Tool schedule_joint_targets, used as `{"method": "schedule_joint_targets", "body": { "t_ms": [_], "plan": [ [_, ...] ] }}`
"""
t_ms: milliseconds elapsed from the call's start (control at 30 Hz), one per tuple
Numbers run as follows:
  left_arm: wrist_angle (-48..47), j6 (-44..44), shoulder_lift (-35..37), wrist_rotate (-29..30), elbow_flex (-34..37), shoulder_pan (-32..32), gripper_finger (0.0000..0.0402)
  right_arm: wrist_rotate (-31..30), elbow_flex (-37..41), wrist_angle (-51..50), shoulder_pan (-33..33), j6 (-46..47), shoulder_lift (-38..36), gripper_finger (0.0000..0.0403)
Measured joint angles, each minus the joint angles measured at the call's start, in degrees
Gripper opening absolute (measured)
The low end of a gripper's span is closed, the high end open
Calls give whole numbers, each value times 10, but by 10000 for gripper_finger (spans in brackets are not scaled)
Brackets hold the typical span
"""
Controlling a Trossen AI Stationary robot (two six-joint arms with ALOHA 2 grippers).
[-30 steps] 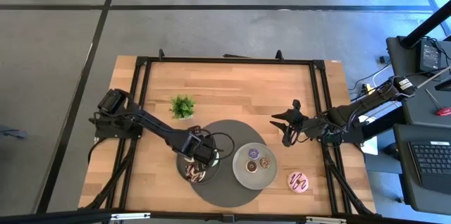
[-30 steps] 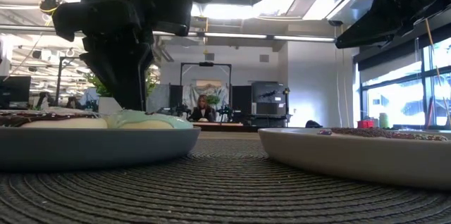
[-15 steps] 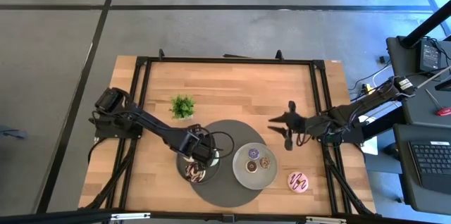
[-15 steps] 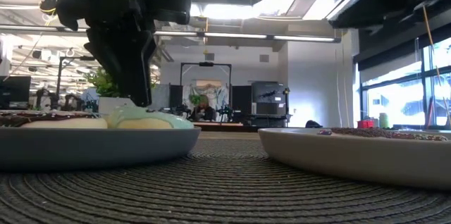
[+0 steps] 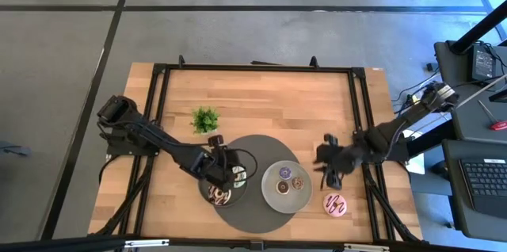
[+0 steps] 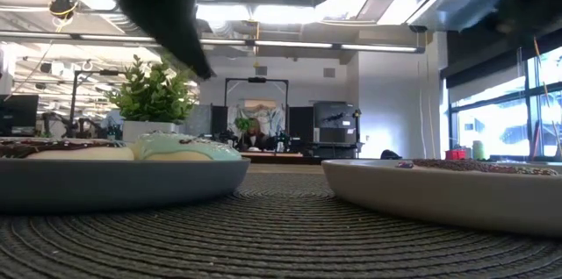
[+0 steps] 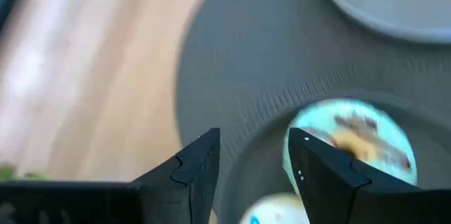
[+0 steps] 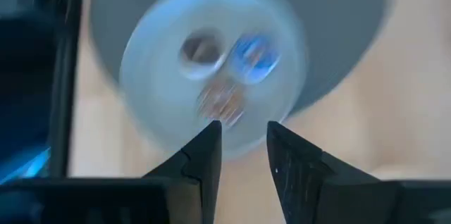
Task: Pick & Place donuts
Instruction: Put the large pink donut on the dark gray plate
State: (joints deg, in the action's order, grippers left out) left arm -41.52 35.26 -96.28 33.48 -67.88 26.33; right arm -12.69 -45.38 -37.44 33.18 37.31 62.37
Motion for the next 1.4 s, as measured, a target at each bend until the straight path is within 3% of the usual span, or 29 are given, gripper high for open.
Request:
{"method": "schedule_joint_targets", "body": {
  "t_ms": [167, 300, 833, 1400],
  "plan": [
    [32, 28, 1, 112, 0, 14, 166, 69, 8, -4, 59, 143, 48, 117],
    [55, 30, 1, 151, 0, 15, 162, 85, 8, 8, 101, 196, 71, 117],
    [96, 30, 1, 133, 0, 11, 165, 104, 8, 2, 198, 223, 164, 85],
    [101, 30, 1, 134, 0, 5, 164, 104, 8, 9, 204, 225, 230, 61]
  ]
}}
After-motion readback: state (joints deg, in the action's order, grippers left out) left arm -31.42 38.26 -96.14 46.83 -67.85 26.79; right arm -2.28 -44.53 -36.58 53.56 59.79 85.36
